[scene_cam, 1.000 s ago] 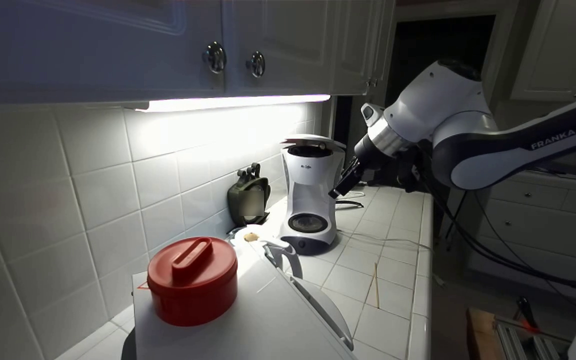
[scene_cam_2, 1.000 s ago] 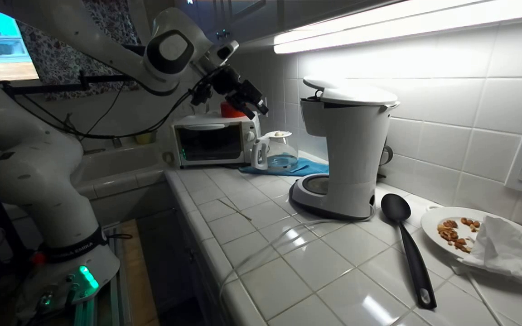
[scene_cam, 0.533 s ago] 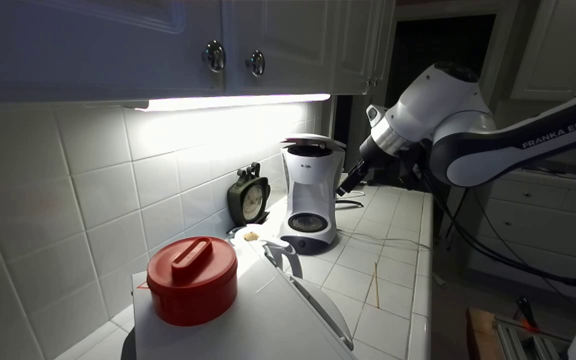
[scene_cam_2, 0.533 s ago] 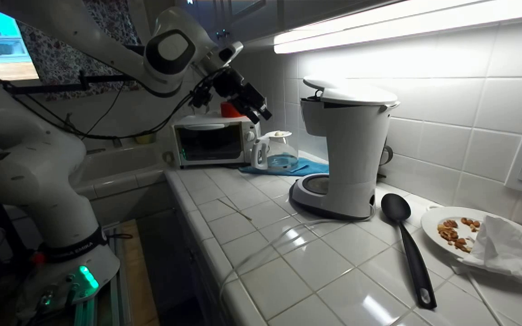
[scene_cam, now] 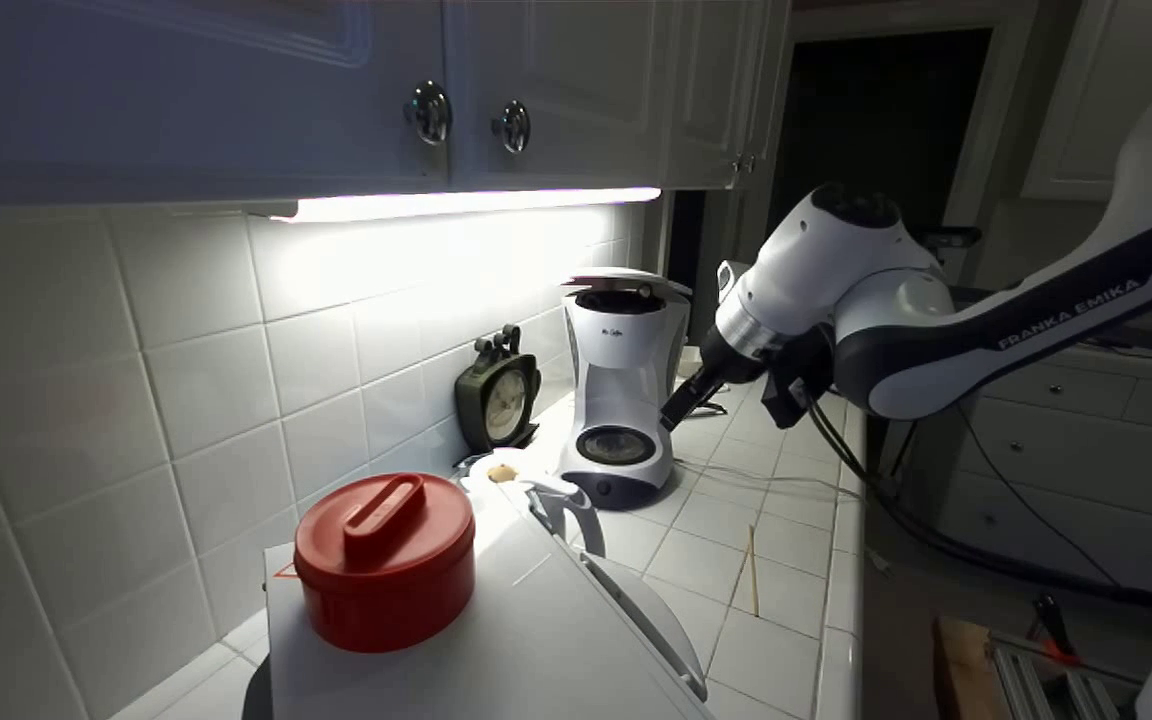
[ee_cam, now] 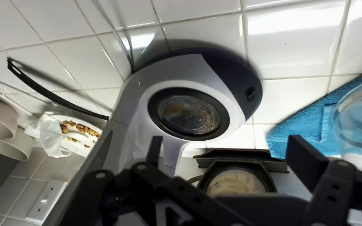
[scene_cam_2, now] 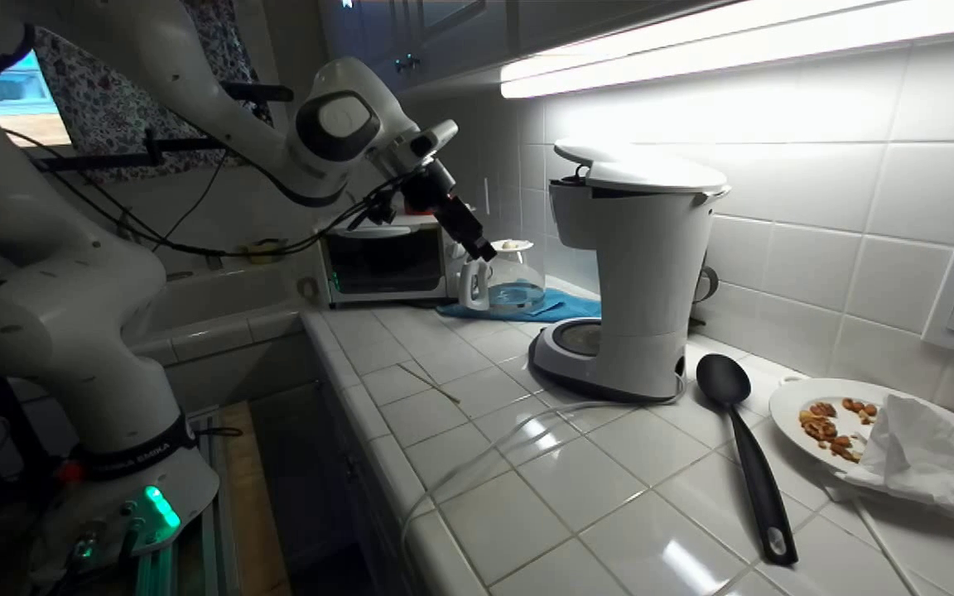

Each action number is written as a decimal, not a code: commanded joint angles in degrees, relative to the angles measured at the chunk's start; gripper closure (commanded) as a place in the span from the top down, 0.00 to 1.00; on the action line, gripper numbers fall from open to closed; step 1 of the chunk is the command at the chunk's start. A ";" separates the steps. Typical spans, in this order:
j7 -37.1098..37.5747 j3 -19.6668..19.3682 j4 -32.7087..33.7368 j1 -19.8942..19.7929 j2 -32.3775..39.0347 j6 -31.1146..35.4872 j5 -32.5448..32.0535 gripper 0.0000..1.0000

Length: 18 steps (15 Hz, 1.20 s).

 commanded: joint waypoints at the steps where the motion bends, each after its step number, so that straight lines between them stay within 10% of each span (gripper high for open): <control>1: 11.84 5.70 2.72 -5.41 4.13 -1.26 -6.04 0.86; 11: 34.37 13.96 7.63 -14.12 12.62 3.29 -22.11 0.08; 18: 40.19 13.32 10.34 -15.28 19.41 9.17 -30.89 0.03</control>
